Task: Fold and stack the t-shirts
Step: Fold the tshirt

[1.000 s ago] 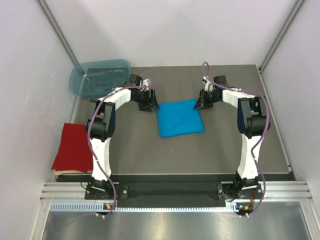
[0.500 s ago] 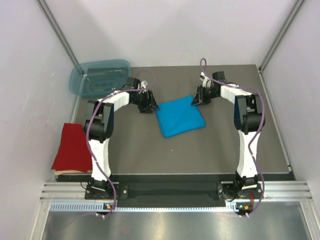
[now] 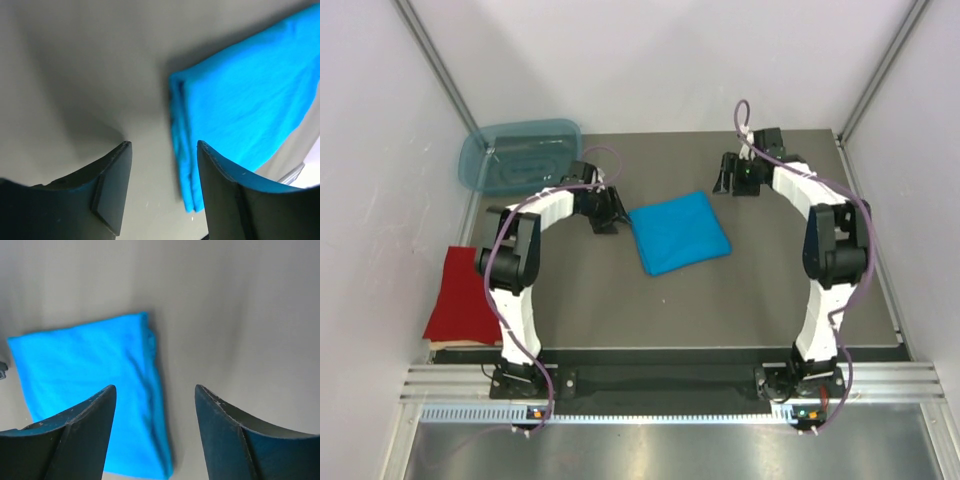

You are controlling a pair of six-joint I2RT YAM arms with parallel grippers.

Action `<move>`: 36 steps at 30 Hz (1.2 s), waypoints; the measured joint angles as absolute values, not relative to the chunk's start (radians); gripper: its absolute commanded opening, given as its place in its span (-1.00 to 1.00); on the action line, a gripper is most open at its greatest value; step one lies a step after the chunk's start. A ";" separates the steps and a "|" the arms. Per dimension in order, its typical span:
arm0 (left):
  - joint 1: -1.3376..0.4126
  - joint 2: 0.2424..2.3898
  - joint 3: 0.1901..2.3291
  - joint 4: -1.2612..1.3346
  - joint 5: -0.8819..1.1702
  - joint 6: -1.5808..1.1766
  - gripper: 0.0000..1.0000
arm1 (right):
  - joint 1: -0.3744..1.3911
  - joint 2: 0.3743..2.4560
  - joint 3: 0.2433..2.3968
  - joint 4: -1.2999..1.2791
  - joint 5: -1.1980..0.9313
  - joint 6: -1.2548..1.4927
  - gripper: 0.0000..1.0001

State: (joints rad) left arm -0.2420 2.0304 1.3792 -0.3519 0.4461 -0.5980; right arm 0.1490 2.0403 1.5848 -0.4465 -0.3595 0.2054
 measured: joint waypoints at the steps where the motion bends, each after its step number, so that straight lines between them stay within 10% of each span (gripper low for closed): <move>1: -0.235 2.014 1.372 -0.373 0.431 -0.606 0.21 | 0.163 1.988 1.570 -0.454 -0.309 0.207 0.27; 16: 0.018 1.807 1.220 -0.376 0.509 -0.781 0.19 | 0.890 1.711 1.284 -0.389 0.212 0.119 0.17; 36: 0.025 1.809 1.153 -0.333 0.564 -0.818 0.22 | 1.119 2.075 1.426 -0.387 0.680 0.007 0.26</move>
State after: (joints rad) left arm 0.0250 1.8091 1.1534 -0.3332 0.5644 -0.8181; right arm 1.1194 2.0747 1.4261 -0.3874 0.6804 0.0071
